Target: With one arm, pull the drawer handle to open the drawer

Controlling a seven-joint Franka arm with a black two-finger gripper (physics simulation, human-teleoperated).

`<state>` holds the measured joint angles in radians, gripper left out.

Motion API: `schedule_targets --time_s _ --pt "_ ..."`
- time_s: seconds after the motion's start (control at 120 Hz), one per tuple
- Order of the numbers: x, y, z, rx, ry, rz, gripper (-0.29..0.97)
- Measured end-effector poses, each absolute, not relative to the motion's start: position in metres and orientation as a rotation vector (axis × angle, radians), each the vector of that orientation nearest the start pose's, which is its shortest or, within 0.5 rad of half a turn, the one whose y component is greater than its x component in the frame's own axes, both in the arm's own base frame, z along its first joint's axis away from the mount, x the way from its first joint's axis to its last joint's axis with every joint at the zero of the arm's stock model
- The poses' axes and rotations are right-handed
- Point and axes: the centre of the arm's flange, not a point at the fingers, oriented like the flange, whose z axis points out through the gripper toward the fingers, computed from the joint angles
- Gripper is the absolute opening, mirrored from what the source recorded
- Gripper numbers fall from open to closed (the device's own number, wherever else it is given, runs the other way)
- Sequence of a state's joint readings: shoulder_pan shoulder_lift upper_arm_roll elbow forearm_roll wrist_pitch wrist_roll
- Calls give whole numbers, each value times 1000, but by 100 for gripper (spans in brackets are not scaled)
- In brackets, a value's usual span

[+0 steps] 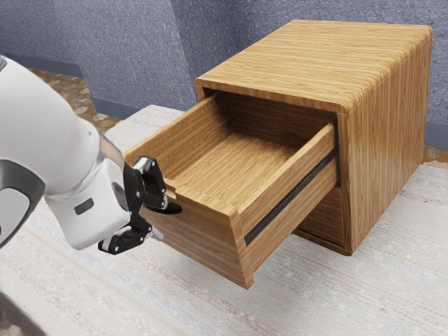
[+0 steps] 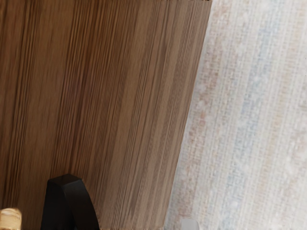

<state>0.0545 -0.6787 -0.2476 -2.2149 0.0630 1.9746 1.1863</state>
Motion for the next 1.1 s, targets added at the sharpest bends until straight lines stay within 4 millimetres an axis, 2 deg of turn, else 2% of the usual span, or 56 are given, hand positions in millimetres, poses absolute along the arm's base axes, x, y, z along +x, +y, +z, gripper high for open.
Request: schedule_targets --time_s 0.167,0.192,0.258,0.3,0.35,0.4,0.467,0.608,0.675,0.742,0.775,0.825,0.892,0.975,1.1 --pt "356 -111 661 -2121 1671 -321 -7" --pt "355 -114 661 -2123 1671 -316 6" --pt "352 -131 671 -2098 1676 -324 10" --pt "351 -149 697 -2060 1660 -343 11" --pt "347 -170 726 -2015 1651 -366 21" --pt "349 -183 740 -1999 1644 -363 31" --pt "370 -186 746 -2024 1675 -350 41" --pt "437 -175 731 -2131 1784 -314 55" --pt "451 -171 741 -2153 1801 -328 58" --pt "476 -141 774 -2200 1787 -380 61" --pt "486 -111 786 -2248 1752 -393 62" --pt "495 -66 790 -2328 1677 -364 64" --pt "503 -29 782 -2410 1603 -292 65" --pt "532 15 749 -2534 1524 -185 66" --pt "541 82 725 -2675 1378 -100 67"
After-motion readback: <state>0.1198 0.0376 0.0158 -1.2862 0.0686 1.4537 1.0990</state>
